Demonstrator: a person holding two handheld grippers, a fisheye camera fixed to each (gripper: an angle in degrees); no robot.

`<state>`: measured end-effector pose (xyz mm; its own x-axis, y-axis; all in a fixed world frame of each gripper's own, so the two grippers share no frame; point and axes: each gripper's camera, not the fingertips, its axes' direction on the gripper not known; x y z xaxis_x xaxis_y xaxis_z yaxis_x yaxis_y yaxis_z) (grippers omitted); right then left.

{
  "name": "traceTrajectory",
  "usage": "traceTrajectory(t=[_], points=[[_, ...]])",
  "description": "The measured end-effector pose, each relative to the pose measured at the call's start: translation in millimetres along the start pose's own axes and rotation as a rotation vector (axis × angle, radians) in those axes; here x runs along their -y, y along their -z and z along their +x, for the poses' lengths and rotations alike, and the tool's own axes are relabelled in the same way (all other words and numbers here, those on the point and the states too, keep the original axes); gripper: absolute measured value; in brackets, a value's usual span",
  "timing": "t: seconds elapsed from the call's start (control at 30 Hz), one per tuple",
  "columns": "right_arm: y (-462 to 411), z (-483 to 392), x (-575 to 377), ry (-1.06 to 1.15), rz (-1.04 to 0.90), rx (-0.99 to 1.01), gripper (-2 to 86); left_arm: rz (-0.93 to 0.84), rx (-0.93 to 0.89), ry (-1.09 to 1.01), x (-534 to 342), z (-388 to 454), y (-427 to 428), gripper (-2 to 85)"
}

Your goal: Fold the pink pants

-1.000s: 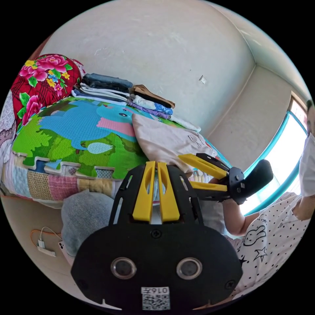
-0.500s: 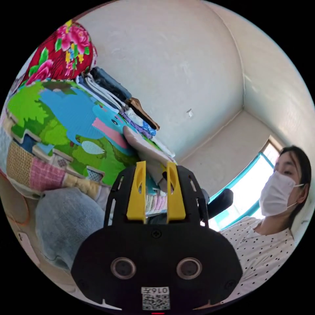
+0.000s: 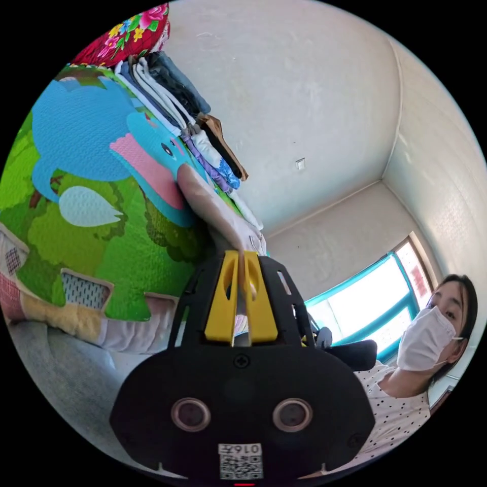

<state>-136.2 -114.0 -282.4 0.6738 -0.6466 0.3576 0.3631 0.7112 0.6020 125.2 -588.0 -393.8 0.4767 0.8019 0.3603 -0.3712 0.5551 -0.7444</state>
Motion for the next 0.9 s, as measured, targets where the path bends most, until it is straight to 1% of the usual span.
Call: traceTrajectory(t=[0.1, 0.13, 0.17, 0.2, 0.23, 0.27, 0.3, 0.37, 0.43, 0.5, 0.57, 0.6, 0.67, 0.83, 0.9], points=[[-10.0, 10.2, 0.1, 0.040, -0.064, 0.154, 4.0, 0.015, 0.044, -0.034, -2.7, 9.7, 0.5, -0.5], [-9.1, 22.5, -2.5, 0.037, -0.067, 0.261, 4.7, 0.019, 0.063, -0.051, -3.8, 13.1, 0.9, -0.7], [-5.8, 41.9, -5.6, 0.005, -0.043, 0.372, 5.2, 0.022, 0.092, -0.085, -6.3, 20.9, 0.7, -0.8], [-3.9, 54.3, -7.1, -0.022, -0.022, 0.420, 5.4, 0.022, 0.099, -0.122, -8.8, 30.4, -1.4, -0.8], [-1.4, 83.4, -9.6, -0.099, 0.030, 0.491, 5.6, 0.022, 0.101, -0.143, -10.1, 36.2, -3.3, -0.9], [-3.2, 115.6, -10.0, -0.195, 0.069, 0.534, 5.6, 0.024, 0.112, -0.189, -13.2, 50.0, -8.3, -0.9], [-5.8, 131.1, -9.1, -0.239, 0.080, 0.543, 5.6, 0.025, 0.135, -0.244, -16.4, 66.9, -15.0, -0.9], [-23.6, 181.1, 0.9, -0.368, 0.082, 0.485, 5.1, 0.020, 0.190, -0.328, -22.1, 94.9, -27.4, -0.9], [-38.1, 203.1, 15.9, -0.394, 0.084, 0.410, 3.8, 0.012, 0.260, -0.400, -28.4, 121.5, -40.8, -0.9], [-56.8, 214.7, 38.8, -0.384, 0.027, 0.375, 3.1, 0.024, 0.358, -0.453, -37.3, 148.6, -56.4, -0.9], [-92.4, 209.2, 78.4, -0.277, -0.118, 0.384, 4.3, 0.038, 0.409, -0.464, -43.0, 161.7, -66.4, -0.9], [-102.3, 204.2, 88.4, -0.245, -0.153, 0.387, 5.4, 0.040, 0.430, -0.470, -46.3, 167.9, -72.8, -0.9], [-145.1, 174.7, 123.9, -0.106, -0.320, 0.373, 9.0, 0.033, 0.449, -0.463, -50.0, 174.5, -81.3, -0.9], [-217.3, 117.2, 163.9, 0.116, -0.548, 0.300, 10.7, 0.030, 0.494, -0.464, -61.1, 189.8, -99.2, -0.9], [-241.2, 97.6, 170.2, 0.208, -0.634, 0.235, 11.5, 0.032, 0.503, -0.466, -65.4, 196.5, -105.6, -0.9]])
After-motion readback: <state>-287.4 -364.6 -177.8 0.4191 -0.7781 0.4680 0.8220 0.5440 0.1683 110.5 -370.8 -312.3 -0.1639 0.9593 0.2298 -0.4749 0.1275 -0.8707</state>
